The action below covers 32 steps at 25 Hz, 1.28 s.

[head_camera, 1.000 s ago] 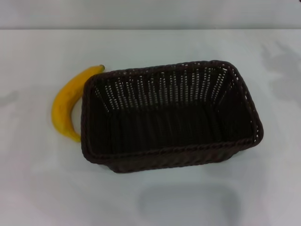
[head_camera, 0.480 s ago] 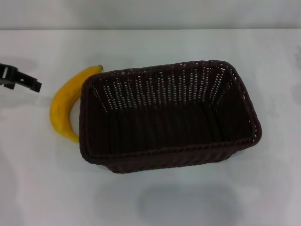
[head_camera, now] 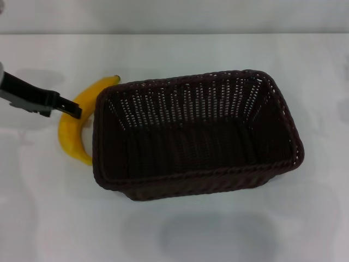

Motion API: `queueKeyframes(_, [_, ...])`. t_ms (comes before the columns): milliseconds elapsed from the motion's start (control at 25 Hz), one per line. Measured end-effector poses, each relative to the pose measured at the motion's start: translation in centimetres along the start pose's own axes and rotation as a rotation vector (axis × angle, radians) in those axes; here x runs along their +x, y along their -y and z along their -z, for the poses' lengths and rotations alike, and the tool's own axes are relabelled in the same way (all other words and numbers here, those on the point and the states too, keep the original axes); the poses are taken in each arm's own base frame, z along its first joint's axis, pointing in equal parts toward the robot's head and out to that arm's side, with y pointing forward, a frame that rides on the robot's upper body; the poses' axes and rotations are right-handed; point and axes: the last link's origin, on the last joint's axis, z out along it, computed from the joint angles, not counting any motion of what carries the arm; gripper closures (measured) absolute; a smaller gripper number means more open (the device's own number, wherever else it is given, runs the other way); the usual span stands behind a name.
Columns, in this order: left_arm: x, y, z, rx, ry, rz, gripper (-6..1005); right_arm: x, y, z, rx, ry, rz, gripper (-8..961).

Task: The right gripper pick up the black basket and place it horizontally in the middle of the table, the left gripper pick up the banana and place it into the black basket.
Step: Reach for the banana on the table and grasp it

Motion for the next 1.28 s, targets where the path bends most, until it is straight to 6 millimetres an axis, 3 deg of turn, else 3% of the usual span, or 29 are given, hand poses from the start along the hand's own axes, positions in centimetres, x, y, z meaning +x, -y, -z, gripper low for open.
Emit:
queueKeyframes(960, [-1.3,-0.1,-3.5,0.025,0.03,0.043,139,1.3,-0.4,0.0,-0.014,-0.04,0.008,573])
queueKeyframes(1160, [-1.3,-0.2,-3.5,0.034,0.032,0.04,160,1.7,-0.5,0.0,-0.017,-0.049,0.008,573])
queueKeyframes(1280, [-1.4,0.0,-3.5,0.039,0.03,0.042,250,1.9,-0.8,0.0,-0.025,-0.056,0.009,573])
